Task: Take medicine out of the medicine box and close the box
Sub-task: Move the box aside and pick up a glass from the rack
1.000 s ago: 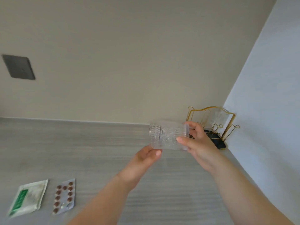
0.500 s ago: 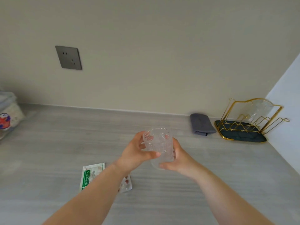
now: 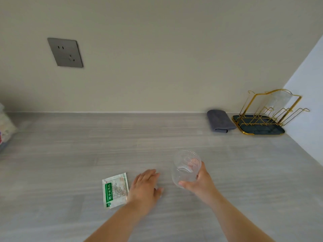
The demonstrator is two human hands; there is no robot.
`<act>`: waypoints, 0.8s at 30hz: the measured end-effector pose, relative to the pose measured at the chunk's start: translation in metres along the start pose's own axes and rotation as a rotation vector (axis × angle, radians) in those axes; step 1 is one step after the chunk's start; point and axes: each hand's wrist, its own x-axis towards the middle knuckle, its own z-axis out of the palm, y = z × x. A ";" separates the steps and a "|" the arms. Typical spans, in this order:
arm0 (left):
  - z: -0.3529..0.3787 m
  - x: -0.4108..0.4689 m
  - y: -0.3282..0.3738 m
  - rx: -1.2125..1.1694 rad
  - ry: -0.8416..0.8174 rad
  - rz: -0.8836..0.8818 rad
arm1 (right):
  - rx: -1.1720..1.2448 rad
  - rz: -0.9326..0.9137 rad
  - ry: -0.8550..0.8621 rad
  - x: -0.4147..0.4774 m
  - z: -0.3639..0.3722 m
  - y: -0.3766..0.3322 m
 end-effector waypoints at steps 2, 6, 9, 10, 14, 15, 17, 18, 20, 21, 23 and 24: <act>0.012 -0.011 -0.008 0.098 0.037 -0.019 | 0.018 0.014 0.008 0.000 0.003 0.006; 0.020 -0.018 -0.014 0.200 0.053 0.007 | 0.027 0.029 -0.007 0.001 0.007 0.013; 0.009 -0.022 -0.013 0.260 0.141 0.157 | 0.017 0.027 -0.011 0.001 0.009 0.015; 0.006 -0.022 -0.013 0.266 0.153 0.189 | 0.022 0.031 -0.009 0.001 0.009 0.017; 0.004 -0.022 -0.019 0.299 0.126 0.161 | 0.006 0.045 -0.010 -0.002 0.010 0.021; 0.002 -0.023 -0.018 0.298 0.113 0.145 | 0.004 0.047 -0.015 -0.003 0.010 0.022; -0.002 -0.025 -0.017 0.300 0.147 0.169 | -0.004 0.045 -0.024 -0.006 0.009 0.025; -0.004 -0.026 -0.018 0.288 0.180 0.211 | -0.009 0.042 -0.031 -0.007 0.008 0.027; -0.007 -0.027 -0.018 0.189 0.190 0.199 | 0.006 0.048 -0.036 -0.012 0.007 0.029; -0.011 -0.030 -0.016 0.175 0.236 0.189 | 0.009 0.059 -0.030 -0.015 0.006 0.031; -0.015 -0.042 -0.015 0.136 0.271 0.163 | -0.052 0.050 -0.005 -0.024 0.002 0.037; -0.014 -0.049 -0.014 0.117 0.274 0.160 | -0.115 0.032 0.011 -0.030 -0.001 0.040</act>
